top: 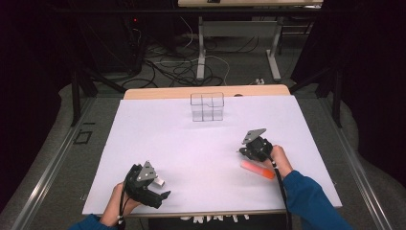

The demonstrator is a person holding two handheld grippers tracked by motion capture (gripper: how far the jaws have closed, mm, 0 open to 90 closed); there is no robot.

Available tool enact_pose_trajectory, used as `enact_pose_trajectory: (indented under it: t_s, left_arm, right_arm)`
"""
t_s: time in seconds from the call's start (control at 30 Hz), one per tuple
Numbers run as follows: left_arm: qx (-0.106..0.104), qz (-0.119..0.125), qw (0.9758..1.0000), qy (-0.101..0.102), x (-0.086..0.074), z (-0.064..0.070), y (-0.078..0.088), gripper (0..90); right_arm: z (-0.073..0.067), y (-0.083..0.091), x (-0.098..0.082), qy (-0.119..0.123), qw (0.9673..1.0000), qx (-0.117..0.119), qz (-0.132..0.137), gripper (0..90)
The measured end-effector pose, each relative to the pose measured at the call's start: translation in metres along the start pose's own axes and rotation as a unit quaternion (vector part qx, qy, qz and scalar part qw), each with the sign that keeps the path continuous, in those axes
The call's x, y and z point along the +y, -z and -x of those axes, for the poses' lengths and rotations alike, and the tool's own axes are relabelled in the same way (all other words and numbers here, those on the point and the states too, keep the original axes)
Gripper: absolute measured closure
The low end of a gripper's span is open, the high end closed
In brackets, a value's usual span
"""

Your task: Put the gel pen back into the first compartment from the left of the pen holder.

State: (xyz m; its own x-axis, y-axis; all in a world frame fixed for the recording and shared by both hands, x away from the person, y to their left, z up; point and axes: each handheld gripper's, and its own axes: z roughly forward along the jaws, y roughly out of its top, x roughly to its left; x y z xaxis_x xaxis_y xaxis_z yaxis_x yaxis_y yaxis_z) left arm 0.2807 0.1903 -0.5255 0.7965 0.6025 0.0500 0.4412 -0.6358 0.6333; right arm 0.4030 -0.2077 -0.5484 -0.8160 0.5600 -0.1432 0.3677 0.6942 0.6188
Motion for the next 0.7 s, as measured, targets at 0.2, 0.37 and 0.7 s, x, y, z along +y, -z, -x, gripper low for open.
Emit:
enact_pose_trajectory:
  t_s: [0.2,0.37,0.7]
  left_arm:
    - [-0.001,-0.001,1.0000,-0.001,0.000,0.000,0.000,0.3]
    - [0.004,0.007,1.0000,0.000,-0.001,0.001,-0.001,0.3]
    - [0.004,0.006,1.0000,0.000,0.000,0.001,-0.002,0.3]
  right_arm:
    - [0.002,-0.002,0.002,-0.010,0.9999,-0.009,-0.004,90.0]
    - [0.005,-0.003,0.004,-0.022,0.9996,-0.016,-0.007,90.0]
    - [0.011,-0.006,0.004,-0.045,0.9983,-0.035,-0.008,90.0]
